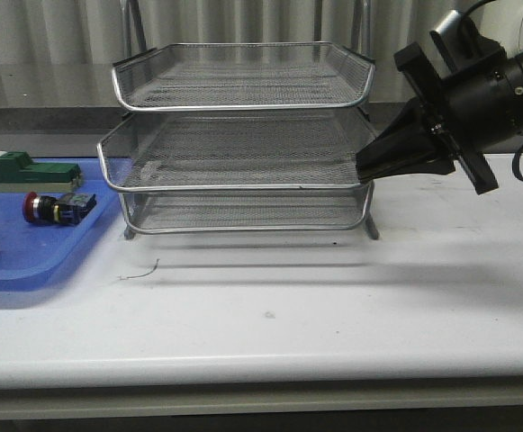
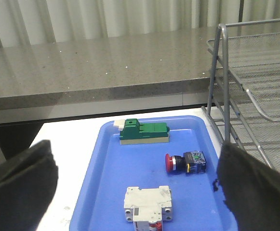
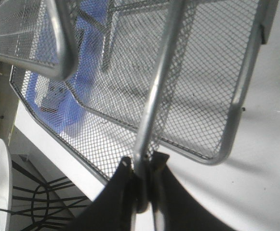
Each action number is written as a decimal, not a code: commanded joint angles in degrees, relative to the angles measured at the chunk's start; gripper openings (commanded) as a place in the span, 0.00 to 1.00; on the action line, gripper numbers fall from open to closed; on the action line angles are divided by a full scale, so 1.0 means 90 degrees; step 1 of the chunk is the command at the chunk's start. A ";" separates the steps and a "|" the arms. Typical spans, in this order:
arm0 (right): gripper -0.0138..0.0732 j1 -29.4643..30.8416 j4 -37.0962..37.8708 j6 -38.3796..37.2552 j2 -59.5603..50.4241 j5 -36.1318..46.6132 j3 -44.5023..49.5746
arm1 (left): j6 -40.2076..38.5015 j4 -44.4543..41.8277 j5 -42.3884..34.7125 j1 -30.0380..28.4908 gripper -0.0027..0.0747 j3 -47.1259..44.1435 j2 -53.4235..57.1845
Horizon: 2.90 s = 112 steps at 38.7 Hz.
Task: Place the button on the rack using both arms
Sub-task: 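Pull the middle wire tray out toward the robot with the right gripper, then release the tray rim and lift the right gripper away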
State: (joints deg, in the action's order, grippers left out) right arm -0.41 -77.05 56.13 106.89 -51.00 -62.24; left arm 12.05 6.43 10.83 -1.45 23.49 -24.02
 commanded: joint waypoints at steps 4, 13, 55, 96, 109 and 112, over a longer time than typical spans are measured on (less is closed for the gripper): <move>0.18 0.0012 0.0791 -0.0208 -0.0325 -0.0957 -0.0092 | -0.0043 0.0059 -0.0529 -0.0009 0.86 0.0209 -0.0070; 0.18 0.0012 0.1357 -0.0304 -0.0325 -0.1608 -0.0092 | -0.0043 0.0059 -0.0529 -0.0009 0.86 0.0209 -0.0070; 0.72 0.0012 0.2214 -0.0999 -0.0964 -0.2722 -0.0458 | -0.0043 0.0059 -0.0529 -0.0009 0.86 0.0209 -0.0070; 0.09 -0.0009 0.6432 -0.4302 -0.6147 0.1875 0.1083 | -0.0043 0.0059 -0.0529 -0.0009 0.86 0.0209 -0.0070; 0.09 -0.0009 0.6437 -0.4113 -0.8955 0.3991 0.3899 | -0.0043 0.0059 -0.0529 -0.0009 0.86 0.0209 -0.0070; 0.09 -0.0009 0.6437 -0.4113 -0.9479 0.4238 0.4334 | -0.0043 0.0059 -0.0529 -0.0009 0.86 0.0209 -0.0070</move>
State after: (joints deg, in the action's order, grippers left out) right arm -0.49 -18.72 18.23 25.59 -20.53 -25.66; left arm 12.05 6.43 10.83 -1.45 23.49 -24.02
